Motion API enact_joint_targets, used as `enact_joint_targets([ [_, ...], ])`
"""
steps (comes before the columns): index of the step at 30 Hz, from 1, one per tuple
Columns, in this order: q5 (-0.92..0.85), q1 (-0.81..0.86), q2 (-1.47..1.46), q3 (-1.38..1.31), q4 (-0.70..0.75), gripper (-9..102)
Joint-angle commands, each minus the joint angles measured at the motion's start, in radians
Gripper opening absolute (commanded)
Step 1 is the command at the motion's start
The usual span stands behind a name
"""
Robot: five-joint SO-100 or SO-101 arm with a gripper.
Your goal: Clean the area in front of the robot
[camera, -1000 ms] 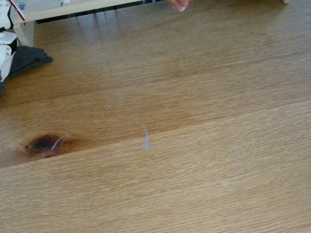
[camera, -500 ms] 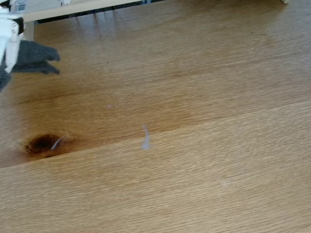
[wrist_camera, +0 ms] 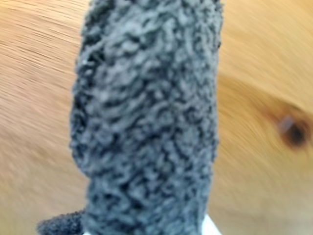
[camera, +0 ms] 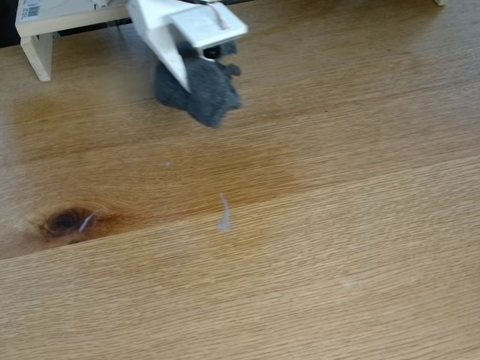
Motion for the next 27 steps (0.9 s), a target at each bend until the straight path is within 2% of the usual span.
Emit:
enact_joint_targets([
  [1, -0.012, -0.044, -0.147, -0.038, -0.316, 0],
  [4, -0.095, -0.049, -0.337, -0.072, -0.499, 0],
  [6, -0.126, -0.046, -0.459, -0.132, -0.552, 0],
  [8, -0.132, -0.038, -0.566, -0.221, -0.545, 0],
  [15, -0.074, 0.003, -0.877, -0.673, -0.255, 0],
  [22, -0.121, 0.077, -1.074, -1.117, -0.140, 0],
  [27, -0.164, 0.160, -1.167, -1.359, 0.015, 0],
])
